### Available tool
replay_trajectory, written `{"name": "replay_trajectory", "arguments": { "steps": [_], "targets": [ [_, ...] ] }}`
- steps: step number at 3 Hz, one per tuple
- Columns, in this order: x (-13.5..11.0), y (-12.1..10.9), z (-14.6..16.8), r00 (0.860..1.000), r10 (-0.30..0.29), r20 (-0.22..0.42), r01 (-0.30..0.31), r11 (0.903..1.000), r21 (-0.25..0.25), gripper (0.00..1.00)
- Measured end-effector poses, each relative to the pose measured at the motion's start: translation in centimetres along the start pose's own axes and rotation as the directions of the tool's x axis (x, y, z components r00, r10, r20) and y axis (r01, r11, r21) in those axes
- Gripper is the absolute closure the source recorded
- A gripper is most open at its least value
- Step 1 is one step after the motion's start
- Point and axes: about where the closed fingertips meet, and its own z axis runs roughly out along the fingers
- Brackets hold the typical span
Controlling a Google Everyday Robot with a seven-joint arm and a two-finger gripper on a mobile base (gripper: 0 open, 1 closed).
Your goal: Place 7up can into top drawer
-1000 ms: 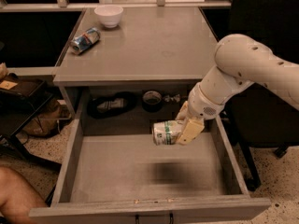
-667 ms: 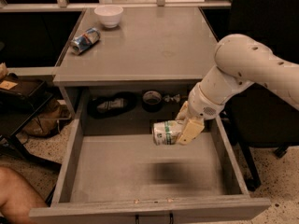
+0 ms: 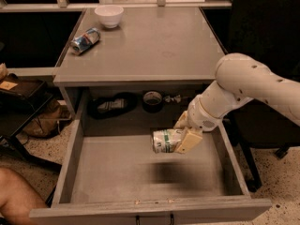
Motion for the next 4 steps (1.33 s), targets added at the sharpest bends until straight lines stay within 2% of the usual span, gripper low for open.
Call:
{"name": "replay_trajectory", "arguments": {
  "steps": [2,3,4],
  "targets": [
    [3.8,-3.0,8.8,0.998,0.021,0.052,-0.024,0.9989,0.04,1.0],
    [4.2,-4.1,10.7,0.998,0.041,0.044,-0.043,0.9979,0.049,1.0],
    [4.2,-4.1,10.7,0.998,0.041,0.044,-0.043,0.9979,0.049,1.0]
  ]
}}
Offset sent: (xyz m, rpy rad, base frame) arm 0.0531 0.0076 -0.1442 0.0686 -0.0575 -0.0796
